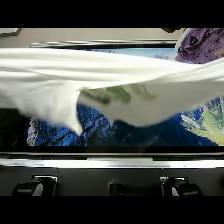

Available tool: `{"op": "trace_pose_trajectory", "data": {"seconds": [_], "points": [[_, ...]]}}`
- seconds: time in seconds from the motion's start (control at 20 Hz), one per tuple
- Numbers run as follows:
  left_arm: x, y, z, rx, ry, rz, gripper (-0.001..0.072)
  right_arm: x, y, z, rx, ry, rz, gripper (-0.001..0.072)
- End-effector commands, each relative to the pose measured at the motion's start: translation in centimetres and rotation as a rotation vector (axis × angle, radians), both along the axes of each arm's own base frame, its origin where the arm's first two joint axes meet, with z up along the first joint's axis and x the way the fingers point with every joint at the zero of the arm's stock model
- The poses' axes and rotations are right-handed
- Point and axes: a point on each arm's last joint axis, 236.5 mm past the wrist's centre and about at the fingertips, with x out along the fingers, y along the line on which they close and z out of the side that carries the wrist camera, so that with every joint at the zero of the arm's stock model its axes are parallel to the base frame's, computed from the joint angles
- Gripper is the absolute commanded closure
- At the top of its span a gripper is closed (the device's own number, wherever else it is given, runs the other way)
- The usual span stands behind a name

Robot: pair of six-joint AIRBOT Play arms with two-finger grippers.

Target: Fold the clothes and pants, and hang the long-sleeved shirts on hangers.

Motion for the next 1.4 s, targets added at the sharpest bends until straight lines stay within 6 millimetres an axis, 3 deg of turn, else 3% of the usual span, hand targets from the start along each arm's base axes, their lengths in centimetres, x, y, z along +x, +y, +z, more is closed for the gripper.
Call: {"op": "trace_pose_trajectory", "data": {"seconds": [0.0,0.1,0.25,0.4,0.6,0.7,0.85,0.9,1.0,1.05,1.1,1.15,1.2,1.35], "points": [[-1.9,2.8,0.7,-0.011,-0.021,0.126,0.0694,-1.3,-0.1,0.0,0.092,0.009,-0.013,0.0683],[1.1,3.0,-0.9,0.0,0.049,0.127,0.0694,2.1,0.4,-3.1,0.111,0.15,-0.023,0.0682],[8.8,3.1,-6.1,0.056,0.231,0.099,0.0694,8.8,2.5,-9.9,0.159,0.431,-0.009,0.0682],[17.7,2.4,-15.8,0.056,0.497,0.041,0.0693,16.3,5.3,-18.7,0.194,0.698,0.03,0.0681],[26.7,1.2,-30.6,0.081,0.755,-0.008,0.0693,24.6,6.7,-32.1,0.217,0.934,-0.003,0.0681],[29.3,0.6,-37.0,0.079,0.839,-0.014,0.0693,27.6,7.5,-37.9,0.257,0.989,-0.012,0.0681],[30.2,-0.7,-43.7,0.072,0.952,-0.038,0.0691,29.9,8.8,-44.2,0.329,1.04,-0.023,0.0678],[30.2,-1.3,-44.7,0.055,0.974,-0.049,0.0691,30.1,9.0,-45.4,0.342,1.058,-0.026,0.067],[30.2,-1.9,-45.2,0.023,0.987,-0.061,0.0688,29.7,9.3,-46.5,0.353,1.093,-0.021,0.0502],[30.1,-1.9,-44.8,0.025,0.985,-0.061,0.0645,29.2,9.3,-46.3,0.342,1.111,-0.011,0.0445],[30.0,-1.6,-44.1,0.023,0.984,-0.059,0.0508,28.6,9.0,-45.8,0.324,1.125,0.005,0.0365],[29.7,-0.9,-43.1,0.024,0.993,-0.056,0.0299,27.9,8.4,-44.9,0.299,1.146,0.031,0.0293],[29.1,-0.1,-41.9,0.019,1.014,-0.055,0.0173,26.9,7.2,-43.8,0.277,1.173,0.051,0.0282],[26.0,3.4,-38.3,0.061,1.059,-0.07,0.017,23.2,1.3,-40.3,0.189,1.218,0.134,0.0284]]}}
